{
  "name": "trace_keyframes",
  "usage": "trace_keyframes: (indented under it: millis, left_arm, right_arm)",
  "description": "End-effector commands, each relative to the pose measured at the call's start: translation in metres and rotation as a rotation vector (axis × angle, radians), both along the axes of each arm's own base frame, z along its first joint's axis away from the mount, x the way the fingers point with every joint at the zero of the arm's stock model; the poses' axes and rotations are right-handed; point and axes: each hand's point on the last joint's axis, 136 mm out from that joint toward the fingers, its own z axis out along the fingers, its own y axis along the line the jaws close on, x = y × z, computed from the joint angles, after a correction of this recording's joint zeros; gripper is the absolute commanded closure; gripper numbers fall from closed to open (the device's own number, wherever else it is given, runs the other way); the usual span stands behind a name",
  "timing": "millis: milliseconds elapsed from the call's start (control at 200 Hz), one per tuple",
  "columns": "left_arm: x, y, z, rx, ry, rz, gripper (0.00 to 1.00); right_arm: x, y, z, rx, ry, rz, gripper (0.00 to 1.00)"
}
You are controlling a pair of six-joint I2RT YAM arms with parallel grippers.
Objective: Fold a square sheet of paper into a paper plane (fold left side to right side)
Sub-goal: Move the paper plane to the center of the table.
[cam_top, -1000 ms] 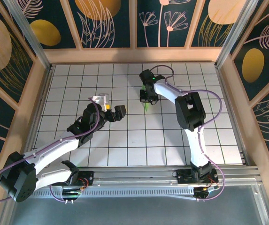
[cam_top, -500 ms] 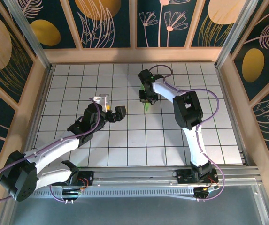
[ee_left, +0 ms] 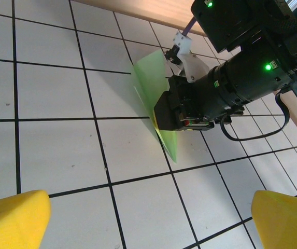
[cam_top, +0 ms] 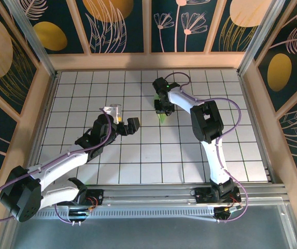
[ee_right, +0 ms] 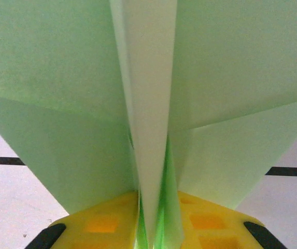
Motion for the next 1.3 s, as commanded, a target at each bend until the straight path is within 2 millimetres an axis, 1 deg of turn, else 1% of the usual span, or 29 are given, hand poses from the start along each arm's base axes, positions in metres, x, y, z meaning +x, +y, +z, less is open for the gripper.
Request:
trace_keyframes:
  millis: [0,125,305,365,465,631,746,836,896,1296]
  left_arm:
    - [0.003,0.001,0.010,0.012,-0.019,0.001,0.01]
    - [0.004,0.006,0.011,0.023,-0.023,0.024,0.01]
    - [0.011,0.022,0.009,0.057,0.002,0.130,0.01]
    - [0.012,0.022,0.009,0.060,0.004,0.134,0.01]
    - [0.013,0.017,0.011,0.044,0.001,0.112,0.01]
    - [0.013,0.010,0.013,0.027,-0.002,0.087,0.01]
    - [0.013,0.010,0.013,0.026,-0.001,0.083,0.01]
    - [0.013,0.010,0.013,0.028,-0.001,0.082,0.01]
    - [0.013,0.009,0.013,0.027,-0.001,0.082,0.01]
    - [0.015,0.009,0.010,0.036,0.009,0.085,0.01]
  right_arm:
    - [-0.005,-0.016,-0.014,-0.058,0.027,-0.047,0.75]
    - [-0.005,-0.020,-0.013,-0.068,0.020,-0.075,0.68]
    - [-0.003,-0.023,-0.008,-0.075,-0.004,-0.108,0.65]
    - [-0.003,-0.024,-0.007,-0.081,-0.006,-0.107,0.65]
    - [-0.004,-0.026,-0.005,-0.099,-0.013,-0.098,0.63]
    - [-0.004,-0.021,0.007,-0.088,-0.037,-0.069,0.63]
    - [-0.003,-0.019,0.018,-0.084,-0.057,-0.057,0.65]
    - [-0.005,-0.018,0.022,-0.083,-0.063,-0.048,0.68]
    - [-0.005,-0.017,0.023,-0.080,-0.062,-0.040,0.70]
    - [-0.007,-0.020,0.028,-0.112,-0.066,-0.012,0.70]
